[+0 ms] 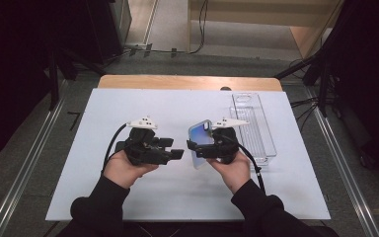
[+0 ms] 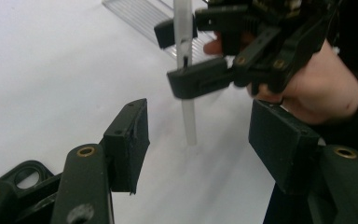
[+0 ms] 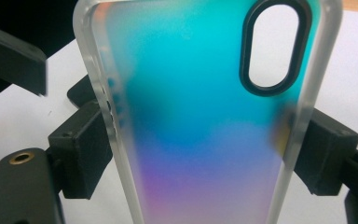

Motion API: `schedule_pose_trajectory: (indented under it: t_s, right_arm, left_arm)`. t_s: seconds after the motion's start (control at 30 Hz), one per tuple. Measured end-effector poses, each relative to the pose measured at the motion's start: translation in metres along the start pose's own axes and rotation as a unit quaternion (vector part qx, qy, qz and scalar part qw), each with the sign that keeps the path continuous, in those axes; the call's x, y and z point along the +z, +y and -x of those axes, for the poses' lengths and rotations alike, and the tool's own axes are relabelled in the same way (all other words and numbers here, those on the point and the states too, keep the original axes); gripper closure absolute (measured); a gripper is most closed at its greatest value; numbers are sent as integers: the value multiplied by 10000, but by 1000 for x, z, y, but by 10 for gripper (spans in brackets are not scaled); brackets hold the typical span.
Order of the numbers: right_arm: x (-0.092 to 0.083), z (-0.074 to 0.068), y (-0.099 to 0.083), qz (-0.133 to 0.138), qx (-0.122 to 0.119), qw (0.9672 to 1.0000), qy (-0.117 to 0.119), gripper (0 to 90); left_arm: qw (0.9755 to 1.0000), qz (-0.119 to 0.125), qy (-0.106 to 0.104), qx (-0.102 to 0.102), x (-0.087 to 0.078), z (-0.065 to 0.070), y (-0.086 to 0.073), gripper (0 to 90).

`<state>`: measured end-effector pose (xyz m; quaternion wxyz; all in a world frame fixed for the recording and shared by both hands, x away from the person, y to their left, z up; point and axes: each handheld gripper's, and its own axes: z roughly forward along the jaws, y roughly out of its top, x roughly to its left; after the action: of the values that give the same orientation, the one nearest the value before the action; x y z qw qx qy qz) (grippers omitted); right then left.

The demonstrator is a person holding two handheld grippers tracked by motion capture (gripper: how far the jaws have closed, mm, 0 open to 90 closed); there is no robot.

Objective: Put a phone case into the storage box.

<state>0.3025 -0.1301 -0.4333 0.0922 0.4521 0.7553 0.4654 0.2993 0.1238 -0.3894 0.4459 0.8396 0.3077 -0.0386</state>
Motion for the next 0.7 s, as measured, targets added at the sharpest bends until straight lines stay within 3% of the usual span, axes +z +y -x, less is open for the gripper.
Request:
schedule_pose_trajectory:
  t_s: [0.1, 0.3, 0.7]
  right_arm:
    - [-1, 2, 0, -23, -76, 10000, -8, 151]
    - [-5, 3, 1, 43, -163, 9997, 165, 151]
    - [-12, 6, 3, 59, -200, 9994, 278, 151]
  left_arm:
    - [10000, -52, -15, -55, 1, -7, -8, 361]
    - [9997, -116, 56, 223, 2, -16, -22, 339]
    - [9996, -285, 51, 9, -1, -31, -53, 339]
